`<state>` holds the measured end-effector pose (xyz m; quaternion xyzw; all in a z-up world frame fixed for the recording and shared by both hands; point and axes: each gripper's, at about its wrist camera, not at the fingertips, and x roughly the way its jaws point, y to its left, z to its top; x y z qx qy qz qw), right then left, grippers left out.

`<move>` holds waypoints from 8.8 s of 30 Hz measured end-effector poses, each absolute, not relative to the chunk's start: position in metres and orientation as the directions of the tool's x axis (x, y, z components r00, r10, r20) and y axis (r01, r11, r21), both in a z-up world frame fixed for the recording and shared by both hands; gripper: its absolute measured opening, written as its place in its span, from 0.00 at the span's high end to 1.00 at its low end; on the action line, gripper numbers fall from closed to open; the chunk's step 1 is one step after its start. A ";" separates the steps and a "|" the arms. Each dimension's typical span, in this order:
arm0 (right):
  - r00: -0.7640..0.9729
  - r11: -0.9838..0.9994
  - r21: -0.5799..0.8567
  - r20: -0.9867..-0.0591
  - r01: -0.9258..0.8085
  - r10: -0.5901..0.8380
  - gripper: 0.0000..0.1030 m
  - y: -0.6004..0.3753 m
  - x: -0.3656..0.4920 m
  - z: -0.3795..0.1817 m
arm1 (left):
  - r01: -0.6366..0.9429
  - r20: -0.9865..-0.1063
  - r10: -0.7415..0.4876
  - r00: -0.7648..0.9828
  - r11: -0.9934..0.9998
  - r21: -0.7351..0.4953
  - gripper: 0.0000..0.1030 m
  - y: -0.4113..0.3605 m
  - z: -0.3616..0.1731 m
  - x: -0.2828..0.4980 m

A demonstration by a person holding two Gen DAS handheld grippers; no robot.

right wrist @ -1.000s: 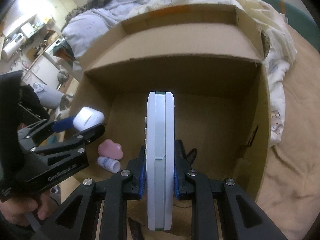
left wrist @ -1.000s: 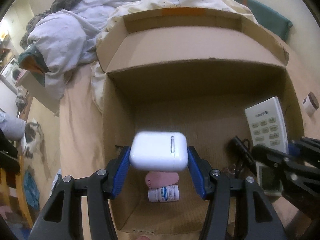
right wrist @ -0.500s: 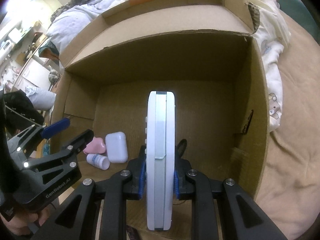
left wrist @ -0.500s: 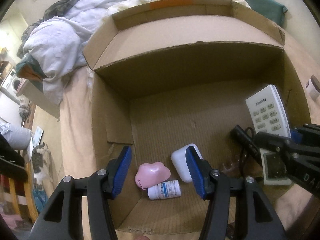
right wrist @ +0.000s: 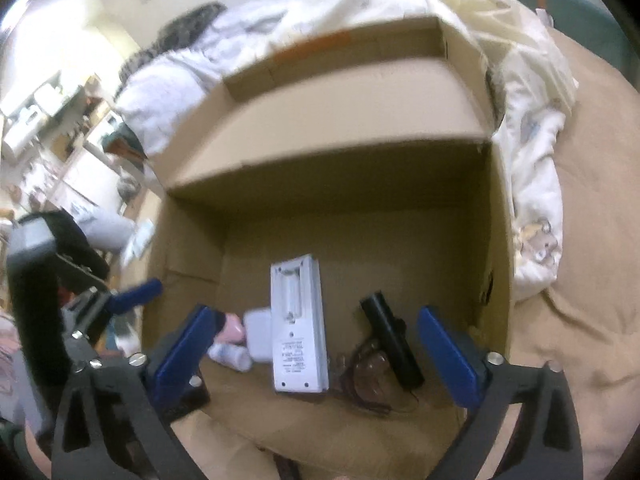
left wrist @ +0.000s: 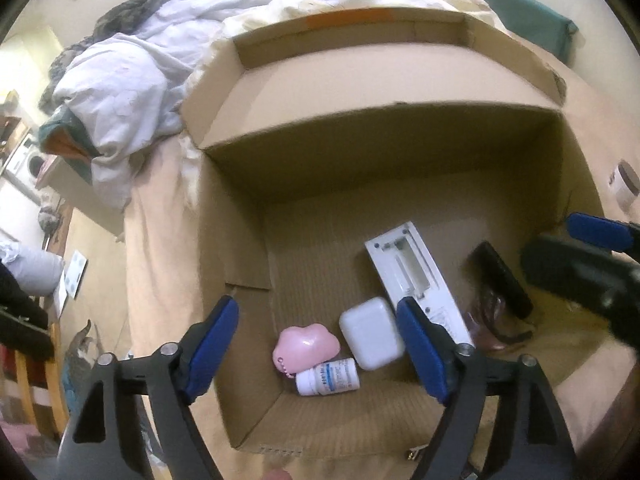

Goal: Organize rigid objects
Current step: 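Open both tools to drop the phone and earbuds case into the box, then lift both tools up away from the box, then lower the right tool and grasp the black power bank with red display, then lower the left tool and grasp the white cylinder while the right tool holds the power bank, then carry the power bank and white cylinder with both tools over the box, then open both tools to drop the power bank and white cylinder into the box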

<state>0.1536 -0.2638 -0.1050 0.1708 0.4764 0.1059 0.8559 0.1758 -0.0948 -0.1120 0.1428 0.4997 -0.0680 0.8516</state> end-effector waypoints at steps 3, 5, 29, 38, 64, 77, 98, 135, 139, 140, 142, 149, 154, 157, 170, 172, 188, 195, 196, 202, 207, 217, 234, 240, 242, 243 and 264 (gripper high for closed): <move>0.543 0.914 0.406 -0.766 -0.008 0.345 0.00 -0.269 0.153 -0.102 | 0.237 -0.864 0.009 0.503 0.960 0.149 0.10 -0.090 -0.103 0.178; 0.545 0.918 0.396 -0.770 0.001 0.332 0.00 -0.270 0.156 -0.101 | 0.232 -0.862 0.002 0.506 0.963 0.138 0.10 -0.090 -0.100 0.178; 0.644 0.933 0.358 -0.706 -0.034 0.294 0.00 -0.273 0.121 -0.064 | 0.151 -0.842 0.031 0.538 0.980 0.133 0.10 -0.055 -0.053 0.144; 0.668 0.957 0.276 -0.695 -0.091 0.265 0.00 -0.261 0.084 -0.044 | 0.113 -0.855 -0.006 0.519 0.992 0.062 0.10 -0.032 -0.038 0.108; 0.491 0.943 0.328 -0.814 -0.052 0.310 0.00 -0.248 0.051 -0.098 | 0.039 -0.894 -0.018 0.448 0.999 0.000 0.10 -0.011 -0.072 0.088; 0.218 0.938 0.330 -0.913 -0.106 0.346 0.21 -0.205 0.064 -0.156 | 0.038 -0.906 -0.042 0.421 0.999 -0.028 0.09 -0.010 -0.074 0.087; 0.108 0.956 0.123 -0.982 -0.267 0.157 0.80 -0.150 0.051 -0.207 | 0.019 -0.916 -0.027 0.400 1.000 -0.021 0.09 -0.005 -0.079 0.088; 0.623 0.908 0.334 -0.662 -0.251 0.416 0.80 -0.247 0.034 -0.042 | 0.193 -0.948 0.008 0.317 0.978 0.073 0.10 -0.045 -0.114 0.083; 0.612 0.912 0.345 -0.679 -0.222 0.406 0.80 -0.252 0.036 -0.046 | 0.295 -0.960 -0.003 0.281 0.952 0.083 0.10 -0.066 -0.128 0.078; 0.608 0.913 0.348 -0.684 -0.214 0.404 0.80 -0.252 0.037 -0.048 | 0.330 -0.964 -0.002 0.267 0.940 0.089 0.12 -0.073 -0.132 0.077; 0.603 0.912 0.359 -0.689 -0.198 0.402 0.80 -0.256 0.040 -0.050 | 0.408 -0.971 0.000 0.240 0.907 0.101 0.15 -0.087 -0.140 0.077; 0.595 0.912 0.380 -0.700 -0.157 0.395 0.80 -0.265 0.048 -0.055 | 0.556 -0.982 0.034 0.186 0.820 0.134 0.17 -0.127 -0.164 0.090; 0.591 0.911 0.385 -0.704 -0.147 0.393 0.80 -0.269 0.048 -0.056 | 0.581 -0.985 0.053 0.162 0.802 0.139 0.17 -0.141 -0.182 0.103; 0.586 0.906 0.396 -0.703 -0.148 0.402 0.80 -0.271 0.048 -0.056 | 0.581 -0.987 0.061 0.147 0.803 0.136 0.21 -0.143 -0.191 0.108; 0.549 0.915 0.385 -0.742 -0.122 0.386 0.80 -0.271 0.056 -0.066 | 0.604 -0.984 0.062 0.166 0.782 0.151 0.47 -0.161 -0.201 0.108; 0.547 0.914 0.389 -0.743 -0.116 0.385 0.80 -0.272 0.056 -0.067 | 0.587 -0.986 0.055 0.158 0.798 0.139 0.47 -0.156 -0.199 0.108; 0.536 0.922 0.371 -0.758 -0.115 0.372 0.80 -0.268 0.055 -0.069 | 0.496 -0.975 0.045 0.219 0.855 0.151 0.57 -0.110 -0.157 0.071; 0.534 0.927 0.359 -0.765 -0.110 0.360 0.80 -0.268 0.054 -0.071 | 0.433 -0.967 -0.022 0.253 0.897 0.093 0.57 -0.084 -0.124 0.070; 0.535 0.927 0.359 -0.764 -0.111 0.360 0.80 -0.268 0.054 -0.070 | 0.422 -0.963 -0.032 0.268 0.902 0.088 0.57 -0.081 -0.115 0.071; 0.546 0.928 0.358 -0.758 -0.107 0.356 0.80 -0.270 0.053 -0.067 | 0.332 -0.919 -0.075 0.388 0.941 0.063 0.57 -0.063 -0.066 0.080; 0.558 0.928 0.352 -0.749 -0.121 0.357 0.80 -0.268 0.060 -0.061 | 0.241 -0.881 -0.085 0.466 0.970 0.034 0.57 -0.047 -0.041 0.098; 0.532 0.964 0.247 -0.806 -0.097 0.260 0.80 -0.260 0.111 -0.081 | 0.237 -0.885 -0.084 0.458 0.971 0.030 0.57 -0.068 -0.056 0.144; 0.397 0.972 0.217 -0.888 -0.084 0.233 0.80 -0.236 0.138 -0.131 | 0.247 -0.915 -0.048 0.400 0.967 0.057 0.57 -0.092 -0.118 0.161; 0.365 0.972 0.217 -0.901 -0.087 0.234 0.80 -0.234 0.136 -0.140 | 0.210 -0.937 -0.041 0.348 0.977 0.035 0.57 -0.086 -0.130 0.165; 0.367 0.973 0.215 -0.901 -0.083 0.230 0.80 -0.235 0.135 -0.140 | 0.205 -0.939 -0.042 0.341 0.978 0.031 0.57 -0.085 -0.132 0.165; 0.367 0.973 0.218 -0.901 -0.079 0.232 0.80 -0.235 0.136 -0.139 | 0.207 -0.939 -0.039 0.340 0.978 0.035 0.57 -0.085 -0.133 0.165; 0.359 0.971 0.231 -0.903 -0.059 0.237 0.80 -0.240 0.136 -0.140 | 0.272 -0.942 -0.004 0.334 0.958 0.093 0.57 -0.096 -0.137 0.158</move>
